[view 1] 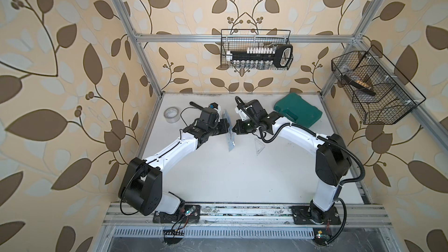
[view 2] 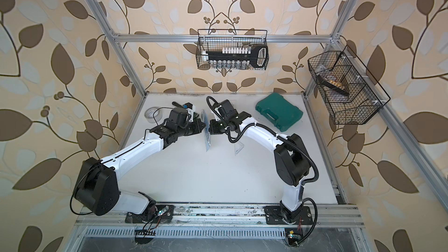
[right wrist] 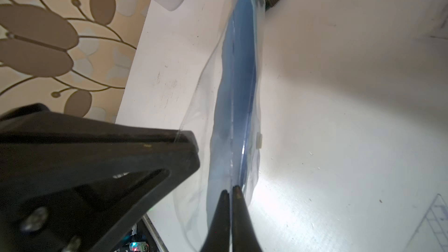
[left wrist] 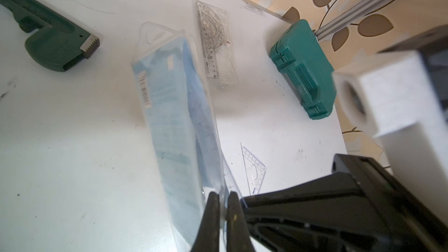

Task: Open the ruler set and take out the ruler
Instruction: Take out the ruler from the ruler set bag, then place the ruler at the center of the board.

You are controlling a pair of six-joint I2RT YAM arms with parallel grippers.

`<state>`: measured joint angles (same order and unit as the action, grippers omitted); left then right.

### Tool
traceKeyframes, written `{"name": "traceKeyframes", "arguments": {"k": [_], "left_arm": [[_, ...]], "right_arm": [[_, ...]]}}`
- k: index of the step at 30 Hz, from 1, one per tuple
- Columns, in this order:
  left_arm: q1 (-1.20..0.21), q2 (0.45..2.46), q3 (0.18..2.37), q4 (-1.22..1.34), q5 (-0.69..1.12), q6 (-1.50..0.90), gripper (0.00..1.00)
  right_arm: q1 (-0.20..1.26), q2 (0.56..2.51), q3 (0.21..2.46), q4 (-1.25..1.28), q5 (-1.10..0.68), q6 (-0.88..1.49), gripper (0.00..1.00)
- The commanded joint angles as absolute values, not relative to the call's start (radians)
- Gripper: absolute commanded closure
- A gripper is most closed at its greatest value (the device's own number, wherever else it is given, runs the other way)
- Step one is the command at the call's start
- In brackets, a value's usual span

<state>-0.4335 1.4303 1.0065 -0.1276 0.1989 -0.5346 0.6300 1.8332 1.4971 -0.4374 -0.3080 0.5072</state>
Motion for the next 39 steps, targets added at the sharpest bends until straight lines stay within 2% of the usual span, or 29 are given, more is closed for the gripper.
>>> {"name": "traceKeyframes", "arguments": {"k": [1, 10, 17, 21, 29, 39], "left_arm": [[-0.442, 1.434, 1.034, -0.086, 0.172, -0.539, 1.00], [-0.441, 1.498, 1.053, -0.081, 0.173, -0.538, 1.00], [-0.442, 1.449, 1.064, -0.147, 0.122, -0.499, 1.00], [-0.442, 1.378, 1.068, -0.199, 0.096, -0.470, 1.00], [-0.442, 1.299, 1.069, -0.263, 0.072, -0.440, 1.00], [-0.442, 1.270, 1.074, -0.287, 0.060, -0.422, 1.00]], "right_arm": [[0.603, 1.765, 1.490, -0.465, -0.272, 0.483, 1.00], [0.507, 1.611, 1.414, -0.468, -0.318, 0.471, 1.00], [0.352, 1.539, 1.285, -0.440, -0.521, 0.454, 1.00], [0.300, 1.564, 1.222, -0.439, -0.599, 0.412, 1.00], [0.300, 1.697, 1.105, -0.337, -0.739, 0.400, 1.00], [0.345, 1.847, 1.085, -0.316, -0.753, 0.387, 1.00]]}}
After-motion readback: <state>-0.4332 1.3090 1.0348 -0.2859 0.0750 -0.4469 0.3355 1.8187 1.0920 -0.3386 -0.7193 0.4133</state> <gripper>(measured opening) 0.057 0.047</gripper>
